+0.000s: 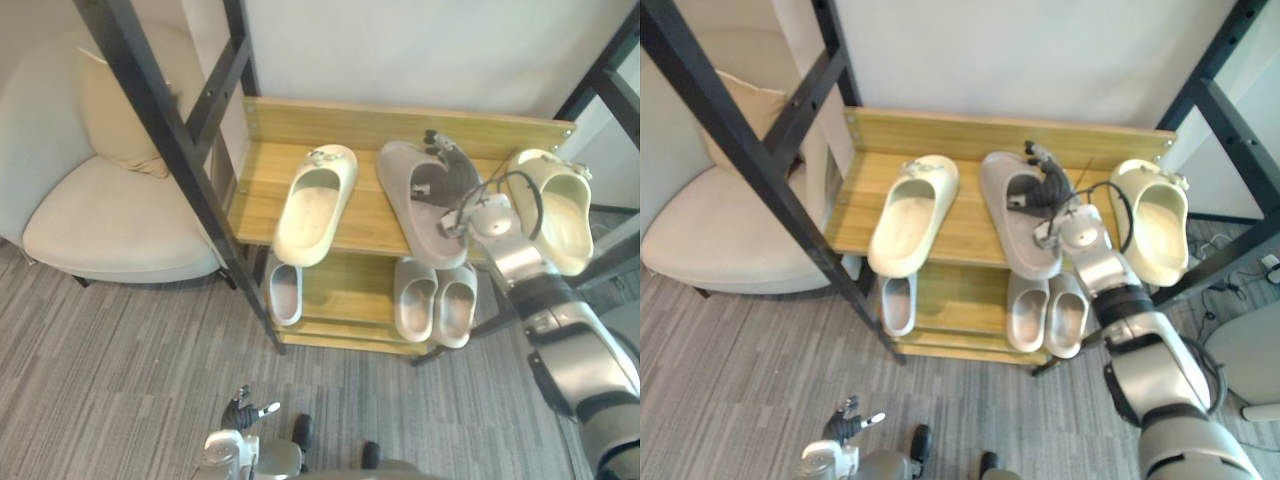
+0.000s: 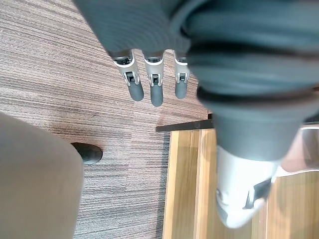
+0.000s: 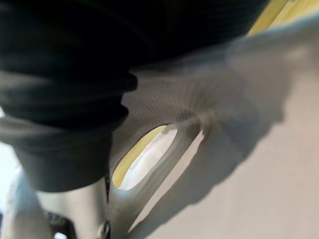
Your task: Organize the slippers on the shoe rack
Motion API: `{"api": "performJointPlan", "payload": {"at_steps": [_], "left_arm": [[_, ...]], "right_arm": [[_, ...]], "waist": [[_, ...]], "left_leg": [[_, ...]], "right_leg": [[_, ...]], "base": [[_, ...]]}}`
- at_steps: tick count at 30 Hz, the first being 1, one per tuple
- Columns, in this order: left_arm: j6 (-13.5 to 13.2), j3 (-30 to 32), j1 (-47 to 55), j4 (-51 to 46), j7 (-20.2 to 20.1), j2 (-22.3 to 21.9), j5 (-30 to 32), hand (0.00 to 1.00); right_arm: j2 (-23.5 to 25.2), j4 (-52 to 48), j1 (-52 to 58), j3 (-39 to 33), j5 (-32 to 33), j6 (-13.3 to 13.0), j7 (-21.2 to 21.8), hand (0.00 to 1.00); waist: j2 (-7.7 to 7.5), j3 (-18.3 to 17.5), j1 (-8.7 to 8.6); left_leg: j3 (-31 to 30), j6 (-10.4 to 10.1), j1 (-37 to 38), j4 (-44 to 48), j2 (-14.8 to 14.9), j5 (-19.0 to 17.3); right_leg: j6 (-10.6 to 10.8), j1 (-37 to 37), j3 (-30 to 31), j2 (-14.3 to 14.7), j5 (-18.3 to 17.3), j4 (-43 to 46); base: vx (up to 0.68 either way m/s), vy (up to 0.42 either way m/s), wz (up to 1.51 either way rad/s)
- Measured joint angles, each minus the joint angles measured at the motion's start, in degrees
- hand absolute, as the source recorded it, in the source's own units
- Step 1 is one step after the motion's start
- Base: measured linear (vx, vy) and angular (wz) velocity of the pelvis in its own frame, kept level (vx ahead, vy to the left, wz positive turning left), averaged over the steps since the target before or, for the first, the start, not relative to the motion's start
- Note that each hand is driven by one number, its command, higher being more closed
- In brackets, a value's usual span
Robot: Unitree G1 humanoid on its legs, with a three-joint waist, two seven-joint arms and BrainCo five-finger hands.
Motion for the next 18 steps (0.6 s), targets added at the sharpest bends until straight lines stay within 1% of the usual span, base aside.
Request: {"api": "performJointPlan", "payload": {"at_steps": [5, 12, 14, 18], "left_arm": [[0.00, -0.98, -0.21, 0.01, 0.04, 0.32, 0.00, 0.00], [0.04, -1.04, -0.21, 0.03, 0.16, 0.36, 0.00, 0.00], [0.05, -1.03, -0.21, 0.03, 0.17, 0.36, 0.00, 0.00], [0.16, -0.99, -0.20, 0.06, 0.17, 0.38, 0.01, 0.00]], "right_arm": [[-0.03, 1.26, -2.02, 1.59, 0.07, -0.26, 0.08, 1.00], [-0.04, 0.65, -1.77, 1.51, 0.67, -0.59, 0.07, 1.00], [-0.34, -1.39, -0.49, 1.19, 1.61, -0.60, 0.03, 1.00], [-0.34, -8.85, 5.55, -2.84, 2.90, -0.80, 0.13, 1.00]], "waist": [[-0.07, 0.06, 0.29], [-0.13, 0.09, 0.23], [-0.13, 0.09, 0.18], [-0.13, 0.09, -0.01]], "left_leg": [[-0.01, -0.32, 0.35, -0.74, 0.27, 0.47], [0.10, -0.47, 0.96, -1.44, 0.33, 0.80], [0.09, -0.46, 0.99, -1.44, 0.35, 0.81], [0.19, -0.46, 1.23, -1.44, 0.35, 0.81]], "right_leg": [[0.05, 0.02, -0.01, 0.22, -0.06, -0.10], [0.35, 0.14, 0.03, 0.21, -0.31, -0.07], [0.35, 0.14, 0.04, 0.21, -0.31, -0.06], [0.35, 0.20, 0.11, 0.19, -0.31, 0.09]], "base": [[-0.03, -0.034, 0.00], [-0.02, -0.033, -0.01], [0.00, 0.000, 0.00], [0.00, -0.008, 0.00]]}}
